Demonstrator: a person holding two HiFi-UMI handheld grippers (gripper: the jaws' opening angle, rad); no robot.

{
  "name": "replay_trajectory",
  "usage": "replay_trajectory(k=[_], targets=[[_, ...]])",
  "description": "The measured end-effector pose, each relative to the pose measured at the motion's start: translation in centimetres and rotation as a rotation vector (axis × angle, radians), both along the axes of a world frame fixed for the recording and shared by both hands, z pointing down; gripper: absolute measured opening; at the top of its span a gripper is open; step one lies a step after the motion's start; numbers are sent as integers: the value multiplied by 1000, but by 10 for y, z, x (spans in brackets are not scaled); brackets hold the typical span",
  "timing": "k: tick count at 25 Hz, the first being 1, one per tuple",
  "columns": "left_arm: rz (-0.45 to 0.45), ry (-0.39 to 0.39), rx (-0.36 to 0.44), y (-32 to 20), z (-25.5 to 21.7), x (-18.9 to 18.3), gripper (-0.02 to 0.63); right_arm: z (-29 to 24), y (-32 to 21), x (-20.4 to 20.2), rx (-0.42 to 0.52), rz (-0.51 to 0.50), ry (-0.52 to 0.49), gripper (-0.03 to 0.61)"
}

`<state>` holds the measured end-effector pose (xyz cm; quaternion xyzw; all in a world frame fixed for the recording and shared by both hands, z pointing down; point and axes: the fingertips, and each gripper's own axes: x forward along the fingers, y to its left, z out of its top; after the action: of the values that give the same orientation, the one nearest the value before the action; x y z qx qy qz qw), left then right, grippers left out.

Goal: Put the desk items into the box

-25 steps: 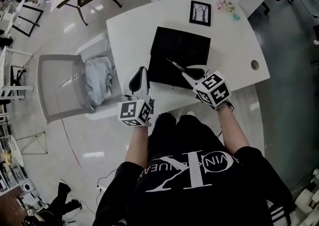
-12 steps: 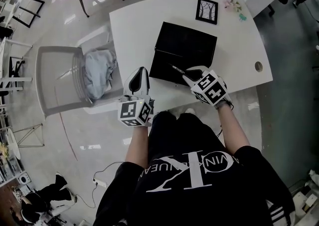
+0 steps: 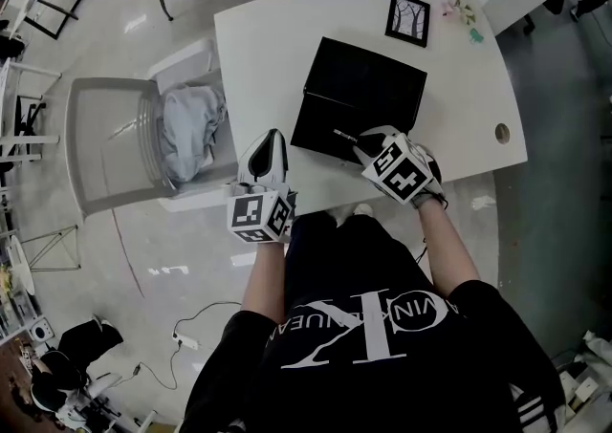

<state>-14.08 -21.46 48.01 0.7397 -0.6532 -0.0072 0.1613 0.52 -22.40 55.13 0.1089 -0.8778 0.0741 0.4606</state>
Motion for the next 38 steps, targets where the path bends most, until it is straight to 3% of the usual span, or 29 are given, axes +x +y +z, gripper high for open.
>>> replay_trajectory(k=[11, 30, 38], targets=[[-24, 10, -12, 0, 5, -11, 9, 11, -4, -18, 52, -106, 108, 57], [-40, 23, -17, 2, 7, -23, 9, 34, -5, -19, 46, -168, 198, 57], [-41, 22, -20, 5, 6, -25, 9, 35, -2, -20, 44, -164, 191, 57]])
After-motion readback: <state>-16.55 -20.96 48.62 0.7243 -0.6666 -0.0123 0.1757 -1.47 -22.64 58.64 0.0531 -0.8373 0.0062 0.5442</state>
